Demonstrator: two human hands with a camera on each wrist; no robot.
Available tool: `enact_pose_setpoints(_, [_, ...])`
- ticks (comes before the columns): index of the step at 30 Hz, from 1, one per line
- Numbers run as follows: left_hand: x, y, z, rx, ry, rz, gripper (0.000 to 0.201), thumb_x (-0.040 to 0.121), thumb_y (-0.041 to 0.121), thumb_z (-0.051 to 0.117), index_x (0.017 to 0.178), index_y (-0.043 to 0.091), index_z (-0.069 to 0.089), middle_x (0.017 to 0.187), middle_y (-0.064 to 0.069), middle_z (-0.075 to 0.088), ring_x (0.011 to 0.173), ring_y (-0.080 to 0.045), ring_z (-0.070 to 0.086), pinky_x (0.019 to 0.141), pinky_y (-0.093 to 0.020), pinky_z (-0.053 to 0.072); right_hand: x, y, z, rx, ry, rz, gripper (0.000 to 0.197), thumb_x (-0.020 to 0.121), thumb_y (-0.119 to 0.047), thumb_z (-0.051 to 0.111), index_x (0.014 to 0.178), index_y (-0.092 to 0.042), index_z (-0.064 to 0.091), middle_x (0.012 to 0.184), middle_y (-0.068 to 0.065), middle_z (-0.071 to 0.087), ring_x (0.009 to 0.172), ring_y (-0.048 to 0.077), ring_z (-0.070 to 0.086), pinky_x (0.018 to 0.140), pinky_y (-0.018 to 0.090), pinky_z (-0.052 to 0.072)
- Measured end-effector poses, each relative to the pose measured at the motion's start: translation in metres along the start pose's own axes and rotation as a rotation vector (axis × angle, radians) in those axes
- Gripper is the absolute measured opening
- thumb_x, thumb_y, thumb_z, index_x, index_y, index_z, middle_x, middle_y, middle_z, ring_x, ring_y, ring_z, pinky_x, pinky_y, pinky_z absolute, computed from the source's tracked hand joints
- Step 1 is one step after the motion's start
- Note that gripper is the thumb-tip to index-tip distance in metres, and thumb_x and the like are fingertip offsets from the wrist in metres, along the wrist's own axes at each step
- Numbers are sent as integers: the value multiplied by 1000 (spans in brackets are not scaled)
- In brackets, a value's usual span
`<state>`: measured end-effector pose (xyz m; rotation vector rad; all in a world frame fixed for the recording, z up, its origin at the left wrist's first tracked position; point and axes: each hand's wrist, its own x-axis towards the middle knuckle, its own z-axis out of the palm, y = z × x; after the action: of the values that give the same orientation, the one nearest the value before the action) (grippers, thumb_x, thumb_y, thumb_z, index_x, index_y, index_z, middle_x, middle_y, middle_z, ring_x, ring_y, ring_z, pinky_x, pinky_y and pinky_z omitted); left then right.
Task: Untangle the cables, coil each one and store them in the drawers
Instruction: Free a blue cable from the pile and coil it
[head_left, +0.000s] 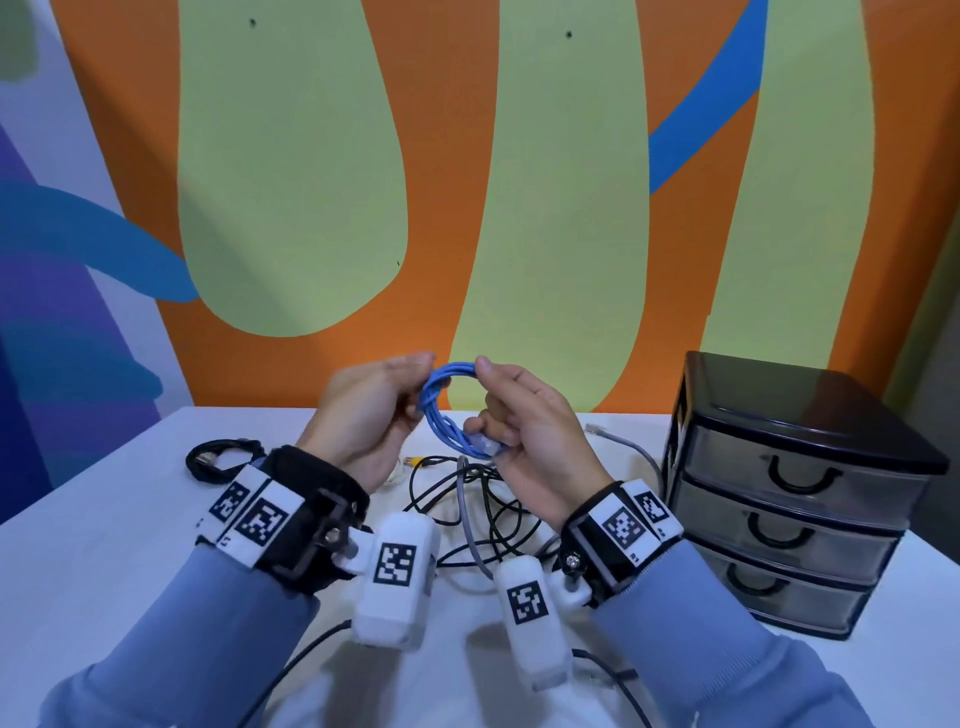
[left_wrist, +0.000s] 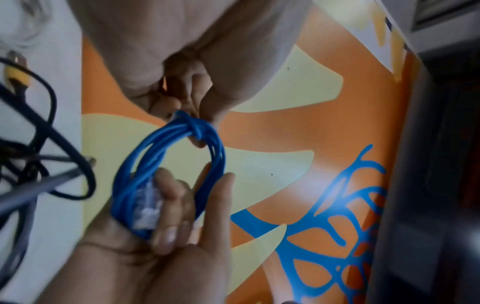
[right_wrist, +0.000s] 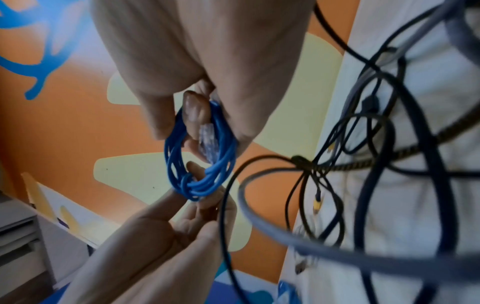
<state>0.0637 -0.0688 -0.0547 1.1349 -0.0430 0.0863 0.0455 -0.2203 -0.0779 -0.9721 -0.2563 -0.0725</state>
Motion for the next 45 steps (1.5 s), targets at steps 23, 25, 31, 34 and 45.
enact_pose_setpoints(23, [-17, 15, -10, 639, -333, 323, 25, 94, 30, 78, 117, 22, 74, 94, -10, 81, 93, -25, 74, 79, -33, 56, 0, -6, -8, -31, 63, -7, 30, 101, -39, 66, 96, -10, 65, 68, 1, 30, 59, 16, 34, 60, 24, 48])
enact_pose_setpoints(25, [-15, 14, -12, 620, -331, 311, 24, 96, 32, 76, 117, 20, 75, 98, -13, 80, 88, -22, 73, 85, -38, 59, 0, -7, -9, 15, 81, 21, 29, 103, -38, 63, 97, -10, 68, 68, 1, 29, 58, 16, 35, 62, 25, 49])
enact_pose_setpoints(31, [-10, 8, -13, 424, -348, 225, 19, 104, 13, 64, 115, 6, 77, 108, -16, 79, 96, -26, 75, 92, -34, 62, 7, -7, -15, 67, 249, -45, 20, 106, -23, 61, 112, -5, 65, 59, -5, 24, 46, 12, 36, 50, 22, 44])
enact_pose_setpoints(34, [-10, 5, -13, 443, -397, 228, 25, 96, -9, 64, 114, 3, 77, 108, -21, 79, 108, -28, 76, 98, -34, 60, 7, -7, -18, 55, 296, -58, 25, 105, -24, 63, 116, -2, 69, 54, -7, 29, 41, 10, 43, 46, 21, 43])
enact_pose_setpoints(45, [1, 1, -21, 693, -65, 409, 18, 86, 25, 88, 102, 24, 79, 95, 2, 75, 83, -22, 73, 76, -37, 61, 2, -11, -9, -28, 120, -87, 18, 102, -20, 66, 101, -2, 71, 60, -6, 24, 50, 10, 24, 46, 19, 31])
